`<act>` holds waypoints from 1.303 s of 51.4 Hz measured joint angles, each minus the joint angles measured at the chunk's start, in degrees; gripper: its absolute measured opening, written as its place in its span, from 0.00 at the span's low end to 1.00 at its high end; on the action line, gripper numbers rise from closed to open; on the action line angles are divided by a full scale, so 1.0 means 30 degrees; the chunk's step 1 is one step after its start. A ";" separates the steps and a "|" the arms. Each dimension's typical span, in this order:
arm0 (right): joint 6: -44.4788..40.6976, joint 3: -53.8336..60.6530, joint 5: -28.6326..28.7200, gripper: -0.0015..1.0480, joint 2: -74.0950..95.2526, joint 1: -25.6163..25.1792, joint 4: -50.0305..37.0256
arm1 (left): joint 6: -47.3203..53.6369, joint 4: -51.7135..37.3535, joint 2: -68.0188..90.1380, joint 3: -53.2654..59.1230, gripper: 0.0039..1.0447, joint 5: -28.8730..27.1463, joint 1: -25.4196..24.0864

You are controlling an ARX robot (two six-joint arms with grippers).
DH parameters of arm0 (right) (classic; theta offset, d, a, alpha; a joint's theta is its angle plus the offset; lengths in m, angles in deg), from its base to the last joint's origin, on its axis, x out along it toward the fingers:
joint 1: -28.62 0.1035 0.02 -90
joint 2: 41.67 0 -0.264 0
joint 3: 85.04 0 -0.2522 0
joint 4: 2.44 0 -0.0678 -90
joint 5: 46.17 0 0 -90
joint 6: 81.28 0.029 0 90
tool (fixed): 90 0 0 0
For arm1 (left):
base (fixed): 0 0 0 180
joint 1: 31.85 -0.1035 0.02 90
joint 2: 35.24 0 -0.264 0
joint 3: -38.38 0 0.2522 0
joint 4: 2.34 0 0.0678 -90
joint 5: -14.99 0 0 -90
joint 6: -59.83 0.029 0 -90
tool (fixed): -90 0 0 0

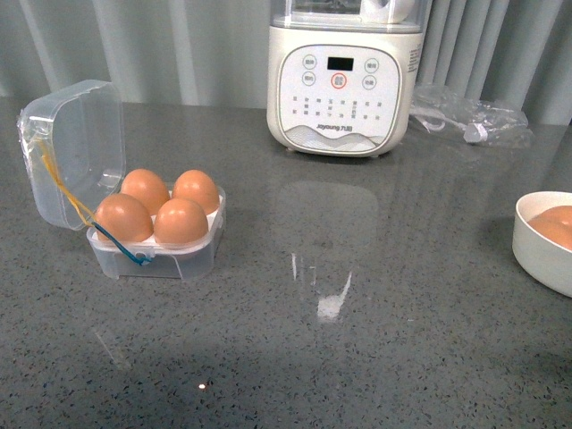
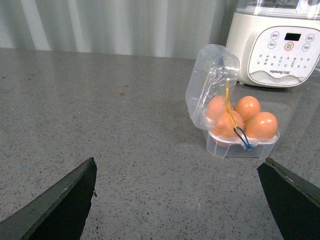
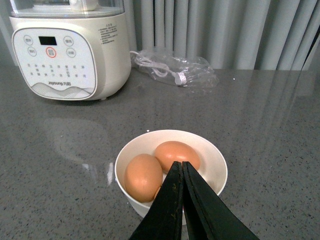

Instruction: Put egg into box

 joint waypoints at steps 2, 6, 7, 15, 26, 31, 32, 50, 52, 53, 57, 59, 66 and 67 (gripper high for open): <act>0.0000 0.0328 0.0284 0.03 -0.0721 -0.0211 0.0415 | 0.0000 0.0000 0.0000 0.0000 0.94 -0.0007 0.0000; 0.0000 0.0787 0.0619 0.03 -0.1858 -0.0546 0.1115 | 0.0000 0.0000 0.0000 0.0000 0.94 0.0000 0.0000; 0.0000 0.0903 0.0670 0.03 -0.2062 -0.0627 0.1195 | 0.0000 0.0000 0.0000 0.0000 0.94 0.0000 0.0000; -0.0007 0.2120 0.2514 0.03 -0.3439 -0.2200 0.1537 | 0.0000 0.0000 0.0000 0.0000 0.94 0.0000 0.0000; 0.0000 0.2353 0.2572 0.03 -0.6768 -0.2652 0.4342 | 0.0000 0.0000 -0.0007 0.0000 0.94 0.0000 0.0000; 0.0000 0.2361 0.2594 0.03 -0.7920 -0.2652 0.5391 | -0.0007 0.0000 -0.0007 0.0000 0.94 0.0000 0.0000; 0.0000 0.2361 0.2594 0.03 -0.8043 -0.2652 0.5501 | 0.0000 0.0000 -0.0007 0.0000 0.94 0.0000 0.0000; -0.0007 0.2368 0.2594 0.03 -1.2400 -0.2652 0.9617 | 0.0000 0.0000 -0.0007 0.0000 0.94 0.0000 0.0000; 0.0000 0.2368 0.2601 0.03 -1.2713 -0.2652 0.9916 | -0.0007 0.0000 -0.0007 0.0000 0.94 0.0000 0.0000; 0.0000 0.2368 0.2601 0.03 -1.2939 -0.2652 1.0142 | 0.0000 0.0000 -0.0007 0.0000 0.94 0.0000 0.0000; 0.0000 0.2368 0.2601 0.03 -1.3427 -0.2652 1.0637 | 0.0000 0.0000 -0.0007 0.0000 0.94 0.0000 0.0000; -0.0007 0.2368 0.2601 0.03 -1.3755 -0.2652 1.0958 | 0.0000 0.0000 -0.0007 0.0000 0.94 0.0000 0.0000; -0.0007 0.2368 0.2601 0.03 -1.4608 -0.2652 1.1788 | 0.0000 0.0000 -0.0007 0.0000 0.94 0.0000 0.0000; -0.0007 0.2368 0.2601 0.03 -1.4761 -0.2652 1.1948 | 0.0000 0.0000 -0.0007 0.0000 0.94 0.0000 0.0000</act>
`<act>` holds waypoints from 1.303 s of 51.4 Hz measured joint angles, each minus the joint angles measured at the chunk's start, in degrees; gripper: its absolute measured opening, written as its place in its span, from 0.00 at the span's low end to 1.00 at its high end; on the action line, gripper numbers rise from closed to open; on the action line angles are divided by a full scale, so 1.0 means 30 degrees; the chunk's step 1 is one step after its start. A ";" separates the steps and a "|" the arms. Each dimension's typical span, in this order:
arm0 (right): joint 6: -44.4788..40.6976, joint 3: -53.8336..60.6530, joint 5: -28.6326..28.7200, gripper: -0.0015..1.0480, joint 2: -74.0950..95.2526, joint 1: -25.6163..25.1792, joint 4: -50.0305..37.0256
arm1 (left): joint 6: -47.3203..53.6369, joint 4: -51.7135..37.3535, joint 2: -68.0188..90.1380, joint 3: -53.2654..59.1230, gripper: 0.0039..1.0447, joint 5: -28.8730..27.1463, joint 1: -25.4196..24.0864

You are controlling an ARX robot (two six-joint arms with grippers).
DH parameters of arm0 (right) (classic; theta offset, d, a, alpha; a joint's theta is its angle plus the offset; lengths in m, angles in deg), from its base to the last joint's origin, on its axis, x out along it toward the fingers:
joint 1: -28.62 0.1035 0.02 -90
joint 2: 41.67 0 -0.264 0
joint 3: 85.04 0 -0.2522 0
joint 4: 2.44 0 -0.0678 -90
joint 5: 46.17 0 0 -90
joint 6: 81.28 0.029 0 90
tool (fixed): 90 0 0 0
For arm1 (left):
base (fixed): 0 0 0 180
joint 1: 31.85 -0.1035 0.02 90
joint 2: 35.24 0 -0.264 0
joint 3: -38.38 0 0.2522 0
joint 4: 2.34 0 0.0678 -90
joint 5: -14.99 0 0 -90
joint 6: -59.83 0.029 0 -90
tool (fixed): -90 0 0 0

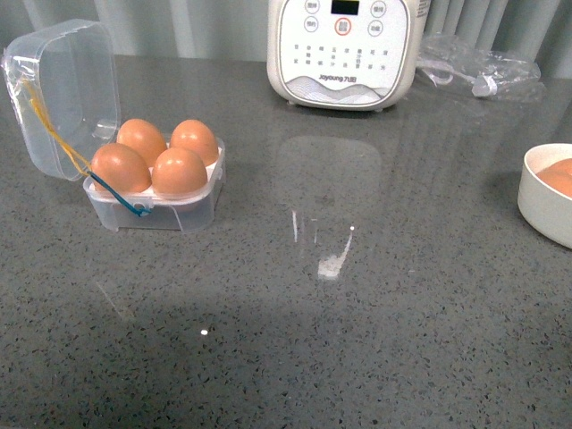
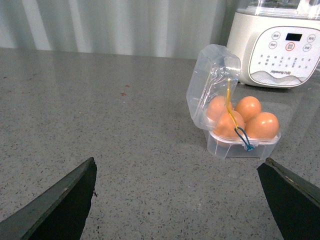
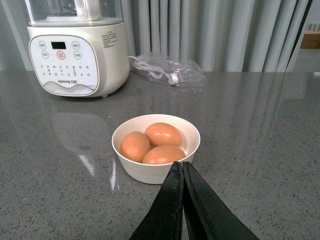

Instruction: Put egg into box

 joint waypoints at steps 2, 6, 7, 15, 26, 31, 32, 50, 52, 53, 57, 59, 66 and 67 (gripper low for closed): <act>0.0007 0.0000 0.0000 0.03 -0.0197 0.0000 0.0204 | 0.0000 0.0000 0.0000 0.0000 0.94 0.0000 0.0000; 0.0007 0.0000 0.0000 0.03 -0.0656 0.0000 0.0656 | 0.0000 0.0000 0.0000 0.0007 0.94 0.0000 0.0000; 0.0007 0.0000 -0.0007 0.03 -0.0743 0.0000 0.0743 | 0.0000 0.0000 0.0000 0.0000 0.94 0.0000 0.0000; -0.0007 -0.0007 0.0015 0.03 -0.2885 0.0000 0.3563 | -0.0007 0.0000 0.0000 0.0000 0.94 0.0000 0.0000; 0.0000 -0.0007 0.0015 0.03 -0.4109 -0.0007 0.4248 | 0.0000 0.0000 0.0000 0.0000 0.94 0.0000 0.0000; -0.0022 -0.0007 0.0022 0.07 -0.4124 -0.0007 0.4255 | 0.0000 0.0000 0.0000 0.0000 0.94 0.0000 0.0000; -0.0022 -0.0007 0.0022 0.11 -0.4124 -0.0007 0.4255 | 0.0000 0.0000 0.0000 0.0000 0.94 0.0000 0.0000; -0.0022 -0.0007 0.0007 0.65 -0.4124 -0.0007 0.4255 | 0.0000 0.0000 0.0000 0.0000 0.94 0.0000 0.0000; -0.0022 -0.0007 0.0007 0.70 -0.4124 -0.0007 0.4255 | 0.0000 0.0000 0.0000 0.0000 0.94 0.0000 0.0000; -0.0022 -0.0007 0.0007 0.73 -0.4124 -0.0007 0.4255 | 0.0000 0.0000 0.0000 0.0000 0.94 0.0000 0.0000; -0.0022 -0.0007 0.0007 0.83 -0.4124 -0.0007 0.4255 | 0.0000 0.0000 0.0000 0.0007 0.94 0.0000 0.0000; -0.0022 -0.0007 0.0007 0.88 -0.4124 -0.0007 0.4255 | -0.0007 0.0000 0.0000 0.0000 0.94 0.0000 0.0000; -0.0007 -0.0007 0.0007 0.93 -0.4124 0.0000 0.4255 | 0.0000 0.0000 0.0000 0.0000 0.94 0.0000 0.0000; -0.0015 -0.0007 0.0007 0.93 -0.4124 0.0000 0.4255 | 0.0000 0.0000 0.0000 0.0000 0.94 0.0000 0.0000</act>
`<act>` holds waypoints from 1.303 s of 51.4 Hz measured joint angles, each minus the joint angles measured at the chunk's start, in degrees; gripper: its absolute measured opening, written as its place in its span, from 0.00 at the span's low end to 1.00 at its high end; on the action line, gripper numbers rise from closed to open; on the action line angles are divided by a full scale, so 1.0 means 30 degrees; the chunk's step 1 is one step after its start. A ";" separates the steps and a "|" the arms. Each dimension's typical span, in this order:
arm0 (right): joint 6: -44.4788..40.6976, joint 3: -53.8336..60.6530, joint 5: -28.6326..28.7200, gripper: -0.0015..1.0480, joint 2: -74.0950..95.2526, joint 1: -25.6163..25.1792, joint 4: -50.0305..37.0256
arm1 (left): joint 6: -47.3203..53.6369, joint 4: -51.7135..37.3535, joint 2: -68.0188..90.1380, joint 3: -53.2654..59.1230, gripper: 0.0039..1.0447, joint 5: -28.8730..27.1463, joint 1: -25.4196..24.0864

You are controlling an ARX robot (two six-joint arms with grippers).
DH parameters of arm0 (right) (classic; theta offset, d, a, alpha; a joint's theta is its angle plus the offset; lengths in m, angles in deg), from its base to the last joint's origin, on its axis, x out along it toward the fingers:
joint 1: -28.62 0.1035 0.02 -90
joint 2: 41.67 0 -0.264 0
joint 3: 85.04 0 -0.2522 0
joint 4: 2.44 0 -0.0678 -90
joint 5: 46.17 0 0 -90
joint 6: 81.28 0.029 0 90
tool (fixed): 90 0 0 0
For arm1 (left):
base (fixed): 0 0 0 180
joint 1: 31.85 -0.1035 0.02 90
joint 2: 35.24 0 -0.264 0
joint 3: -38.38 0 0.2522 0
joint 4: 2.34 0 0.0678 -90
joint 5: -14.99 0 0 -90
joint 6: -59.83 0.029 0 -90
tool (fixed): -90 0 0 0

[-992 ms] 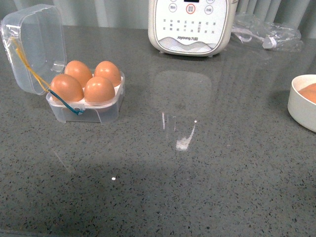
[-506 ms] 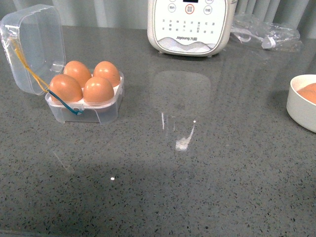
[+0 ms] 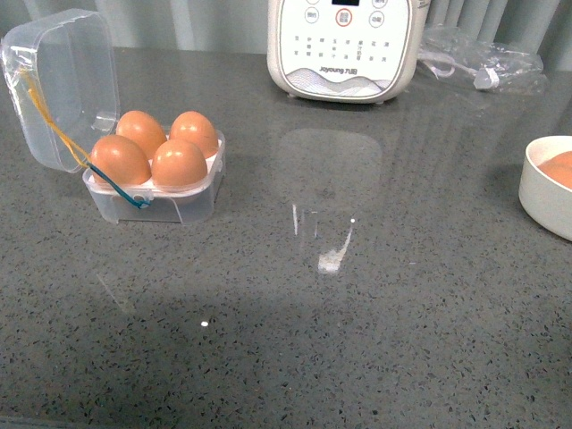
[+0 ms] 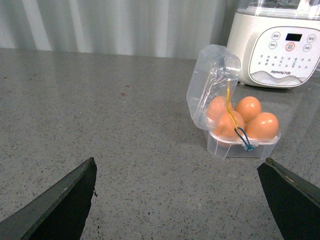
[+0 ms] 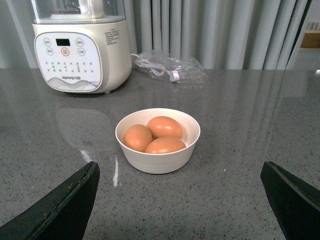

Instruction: Put egg into box

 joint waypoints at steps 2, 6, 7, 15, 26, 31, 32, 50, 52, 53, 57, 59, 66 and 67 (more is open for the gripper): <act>0.0007 0.0000 0.0000 0.93 0.0000 -0.0007 0.0000 | 0.0000 0.0000 0.0000 0.0000 0.94 0.0000 0.0000; 0.0000 0.0000 0.0000 0.93 0.0000 -0.0007 0.0000 | 0.0000 0.0000 0.0000 0.0000 0.94 0.0000 0.0000; 0.0007 0.0000 0.0000 0.93 0.0000 -0.0007 0.0000 | 0.0000 0.0000 0.0000 0.0000 0.94 0.0000 0.0000; 0.0007 0.0000 0.0000 0.93 0.0000 -0.0007 0.0000 | 0.0000 0.0000 0.0000 0.0000 0.94 0.0000 0.0000; 0.0007 0.0000 0.0000 0.93 0.0000 0.0000 0.0000 | 0.0000 0.0000 0.0000 0.0000 0.94 0.0000 0.0000; 0.0007 0.0000 0.0000 0.93 0.0000 -0.0007 0.0000 | -0.1559 0.1530 0.1086 -0.0466 0.94 -0.0648 -0.0051; 0.0007 0.0000 0.0000 0.93 0.0000 -0.0007 0.0000 | -0.1967 0.1523 0.1690 -0.0561 0.94 -0.0444 -0.0262; 0.0007 0.0000 -0.0007 0.93 -0.0007 -0.0007 0.0000 | -0.3038 -1.1373 1.5322 -0.3300 0.94 0.4415 -0.6965; 0.0007 0.0000 0.0007 0.93 -0.0007 -0.0007 0.0000 | -0.2266 -1.3384 1.7741 -0.4058 0.94 0.4284 -0.6972; 0.0000 0.0000 0.0015 0.93 -0.0007 0.0000 0.0000 | -0.2055 -1.3981 1.8629 -0.4379 0.94 0.4284 -0.6980; 0.0007 0.0000 0.0000 0.93 -0.0007 0.0000 0.0000 | -0.0896 -1.6320 2.2382 -0.5836 0.94 0.4182 -0.6980; 0.0007 0.0000 -0.0007 0.93 -0.0007 -0.0007 0.0000 | -0.0131 -1.7639 2.3941 -0.6484 0.94 0.4029 -0.6907; 0.0007 0.0000 0.0000 0.93 -0.0007 -0.0007 0.0000 | 0.2120 -1.9679 2.7627 -0.8371 0.94 0.2965 -0.6564; 0.0000 0.0000 0.0000 0.93 -0.0007 0.0000 0.0000 | 0.2499 -1.9853 2.8115 -0.8612 0.94 0.2805 -0.6499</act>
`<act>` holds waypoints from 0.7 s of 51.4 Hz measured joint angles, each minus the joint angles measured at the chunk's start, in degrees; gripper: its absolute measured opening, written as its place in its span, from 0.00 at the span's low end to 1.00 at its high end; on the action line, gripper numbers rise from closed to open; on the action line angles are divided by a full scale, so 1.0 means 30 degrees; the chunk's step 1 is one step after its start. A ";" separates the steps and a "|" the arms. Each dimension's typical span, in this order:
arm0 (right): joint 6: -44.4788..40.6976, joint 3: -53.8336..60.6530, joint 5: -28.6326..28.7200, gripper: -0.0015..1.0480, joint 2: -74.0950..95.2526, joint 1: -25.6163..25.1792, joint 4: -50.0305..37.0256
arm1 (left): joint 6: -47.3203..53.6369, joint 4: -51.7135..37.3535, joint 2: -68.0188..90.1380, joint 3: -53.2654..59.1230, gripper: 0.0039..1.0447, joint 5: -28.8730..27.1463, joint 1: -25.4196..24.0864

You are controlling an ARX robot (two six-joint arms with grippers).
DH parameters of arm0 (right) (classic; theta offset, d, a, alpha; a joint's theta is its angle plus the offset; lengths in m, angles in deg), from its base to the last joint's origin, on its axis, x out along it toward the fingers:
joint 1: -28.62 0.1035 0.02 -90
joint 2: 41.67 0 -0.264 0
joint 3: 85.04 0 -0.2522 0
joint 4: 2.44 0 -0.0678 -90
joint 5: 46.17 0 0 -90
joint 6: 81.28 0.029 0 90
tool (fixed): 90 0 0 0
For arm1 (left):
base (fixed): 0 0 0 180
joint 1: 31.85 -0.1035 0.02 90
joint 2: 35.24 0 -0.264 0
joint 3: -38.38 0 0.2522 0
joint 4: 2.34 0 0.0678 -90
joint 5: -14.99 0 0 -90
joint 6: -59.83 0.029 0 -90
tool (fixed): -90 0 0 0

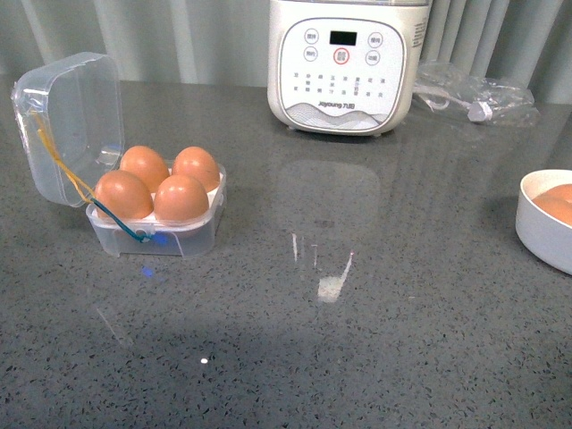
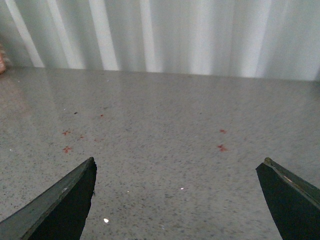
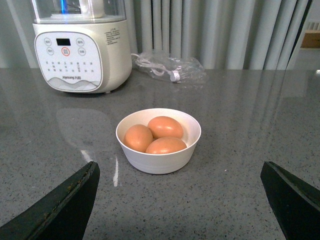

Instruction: Put egg into box

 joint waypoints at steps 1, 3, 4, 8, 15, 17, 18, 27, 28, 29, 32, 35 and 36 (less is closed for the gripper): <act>0.0007 0.0000 0.0000 0.93 0.0000 -0.0007 0.0000 | 0.0058 -0.0058 0.0233 -0.0109 0.94 -0.0066 0.0036; 0.0007 0.0000 0.0000 0.93 0.0000 -0.0007 0.0000 | 0.0481 -0.0029 0.1166 -0.0634 0.94 -0.0189 0.0255; 0.0007 0.0000 0.0000 0.93 0.0000 -0.0007 0.0000 | 0.0568 -0.0015 0.1311 -0.0714 0.94 -0.0189 0.0313; 0.0007 0.0000 0.0000 0.93 0.0000 -0.0007 0.0000 | 0.1035 0.0270 0.1996 -0.1297 0.94 -0.0226 0.0772; 0.0007 0.0000 0.0000 0.93 0.0000 -0.0007 0.0000 | 0.1158 0.1348 0.2091 -0.2317 0.94 0.0007 0.2106; 0.0000 0.0000 0.0000 0.93 0.0000 -0.0007 0.0000 | 0.1246 0.1457 0.2040 -0.2397 0.94 0.0036 0.2499; 0.0007 0.0000 0.0000 0.93 0.0000 -0.0007 0.0000 | 0.1290 0.1494 0.1996 -0.2426 0.94 0.0080 0.2776; 0.0007 0.0000 0.0000 0.93 0.0000 -0.0007 0.0000 | 0.1443 0.2834 0.1188 -0.2229 0.94 0.1115 0.5173; 0.0007 0.0000 0.0000 0.93 0.0000 0.0000 0.0000 | 0.1311 0.3242 0.0998 -0.2186 0.94 0.1384 0.5457; 0.0007 0.0000 0.0000 0.93 0.0000 0.0000 0.0000 | 0.1253 0.3242 0.0954 -0.2171 0.94 0.1384 0.5530; 0.0000 0.0000 0.0000 0.93 0.0000 -0.0007 0.0000 | 0.0401 0.3796 0.0510 -0.1851 0.94 0.1749 0.6404; 0.0000 0.0000 0.0000 0.93 0.0000 -0.0007 0.0000 | -0.1158 0.4109 -0.0044 -0.1523 0.94 0.2448 0.7045; 0.0007 0.0000 0.0000 0.93 0.0000 0.0000 0.0000 | -0.1377 0.4116 -0.0109 -0.1494 0.94 0.2470 0.7089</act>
